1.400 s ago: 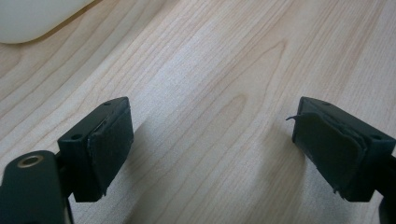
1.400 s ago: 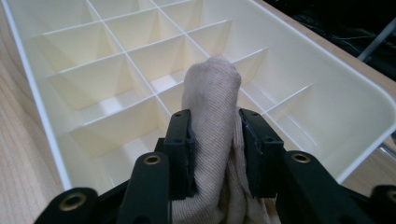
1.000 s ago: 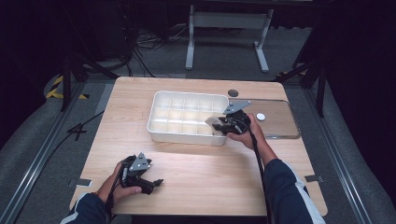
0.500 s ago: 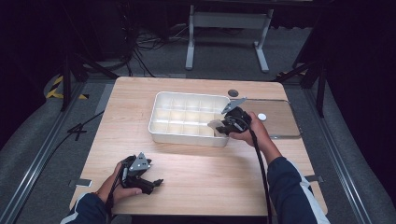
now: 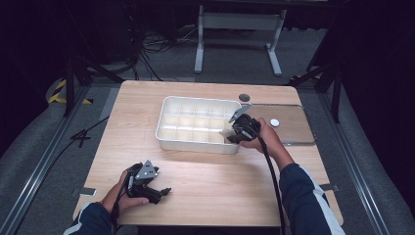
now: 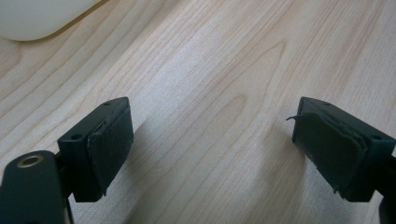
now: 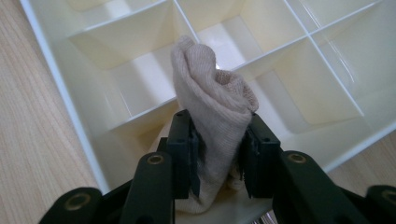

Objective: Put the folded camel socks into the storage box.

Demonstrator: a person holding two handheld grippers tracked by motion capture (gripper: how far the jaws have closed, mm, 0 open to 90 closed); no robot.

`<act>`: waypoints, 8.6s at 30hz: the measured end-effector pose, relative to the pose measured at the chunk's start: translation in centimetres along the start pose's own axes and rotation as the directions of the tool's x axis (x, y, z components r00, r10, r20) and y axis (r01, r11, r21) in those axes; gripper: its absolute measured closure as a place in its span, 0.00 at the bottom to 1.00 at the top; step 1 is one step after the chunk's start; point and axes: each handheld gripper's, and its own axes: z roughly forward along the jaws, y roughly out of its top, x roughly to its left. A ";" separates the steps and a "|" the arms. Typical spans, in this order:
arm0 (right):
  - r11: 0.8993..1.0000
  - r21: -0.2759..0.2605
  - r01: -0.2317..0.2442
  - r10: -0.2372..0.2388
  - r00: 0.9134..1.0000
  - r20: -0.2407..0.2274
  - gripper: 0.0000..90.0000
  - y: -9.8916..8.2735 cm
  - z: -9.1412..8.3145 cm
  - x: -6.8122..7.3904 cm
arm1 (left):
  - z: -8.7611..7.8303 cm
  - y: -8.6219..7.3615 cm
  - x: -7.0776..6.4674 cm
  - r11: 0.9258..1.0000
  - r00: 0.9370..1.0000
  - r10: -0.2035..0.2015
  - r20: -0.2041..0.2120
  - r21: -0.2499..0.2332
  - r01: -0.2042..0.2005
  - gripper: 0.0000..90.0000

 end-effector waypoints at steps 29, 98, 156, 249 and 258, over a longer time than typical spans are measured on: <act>0.995 -0.044 -0.093 0.091 0.995 -0.049 0.86 0.9 -1.8 -0.4 | 0.0 0.0 0.0 1.000 1.000 0.001 0.003 0.001 -0.001 0.14; 0.998 0.050 -0.023 0.023 1.000 0.002 0.85 1.2 -0.6 0.0 | 0.1 0.0 0.0 1.000 1.000 -0.005 0.003 0.000 0.005 0.14; 0.992 -0.114 0.061 -0.046 0.990 0.133 0.40 -2.5 -8.4 3.2 | 0.1 0.1 0.0 1.000 1.000 -0.004 0.001 0.000 0.004 0.13; 0.920 -0.310 -0.241 0.274 0.959 0.066 0.31 -24.9 -6.6 2.7 | 0.2 0.2 0.2 1.000 1.000 0.003 0.001 0.006 -0.003 0.12; 0.918 -0.308 -0.249 0.283 0.957 0.071 0.29 -24.9 -6.5 2.7 | 0.2 0.2 0.1 1.000 1.000 0.002 -0.001 0.006 -0.002 0.12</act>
